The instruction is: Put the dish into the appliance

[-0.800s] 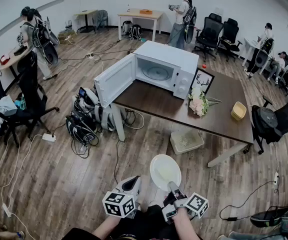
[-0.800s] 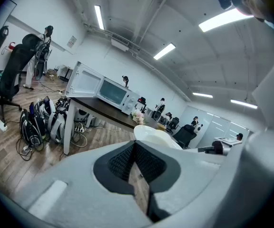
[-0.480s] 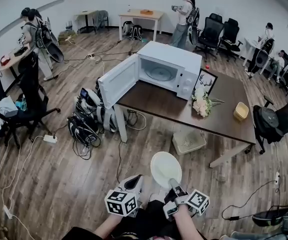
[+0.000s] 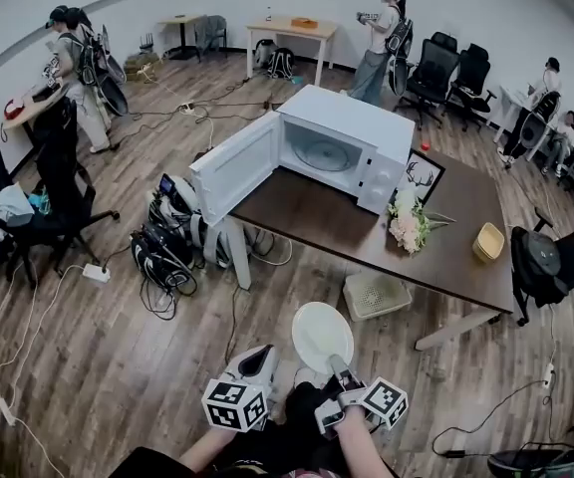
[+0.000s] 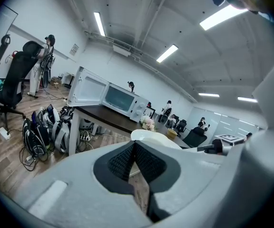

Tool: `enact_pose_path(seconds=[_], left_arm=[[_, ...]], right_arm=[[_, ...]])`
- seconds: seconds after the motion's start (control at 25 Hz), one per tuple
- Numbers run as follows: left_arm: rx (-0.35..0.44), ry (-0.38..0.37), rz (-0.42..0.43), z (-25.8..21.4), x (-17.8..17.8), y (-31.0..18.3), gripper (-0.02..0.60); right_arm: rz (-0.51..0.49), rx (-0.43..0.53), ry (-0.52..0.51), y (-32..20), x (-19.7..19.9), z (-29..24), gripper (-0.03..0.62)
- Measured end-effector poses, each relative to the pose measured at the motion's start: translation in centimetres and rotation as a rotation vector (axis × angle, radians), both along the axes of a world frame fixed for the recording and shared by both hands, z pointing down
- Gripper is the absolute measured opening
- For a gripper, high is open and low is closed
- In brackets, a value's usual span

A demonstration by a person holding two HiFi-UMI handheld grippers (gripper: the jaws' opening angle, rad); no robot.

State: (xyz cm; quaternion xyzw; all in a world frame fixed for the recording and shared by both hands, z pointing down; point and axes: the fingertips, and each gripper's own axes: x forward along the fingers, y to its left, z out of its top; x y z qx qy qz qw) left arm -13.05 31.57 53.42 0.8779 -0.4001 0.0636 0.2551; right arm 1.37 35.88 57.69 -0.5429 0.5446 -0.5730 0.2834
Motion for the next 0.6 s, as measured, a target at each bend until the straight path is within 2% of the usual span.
enact_pose_path(seconds=[0.24,0.44,0.6], left_arm=[[-0.006,-0.018,-0.014,0.0,3.4,-4.4,0.009],[-0.015,-0.009,-0.029,0.0,6.9,-8.2,0.009],[-0.007,-0.005,-0.058,0.1,9.4,-11.7,0.009]], right_arm=[[-0.043,0.01,0.002,-5.1,3.2,-0.1,0.045],[-0.076,-0.003,0.029,-9.6,6.6,-0.5,0.046],[-0.103,0.014,0.01,-13.2,8.7,-0.5,0.046]])
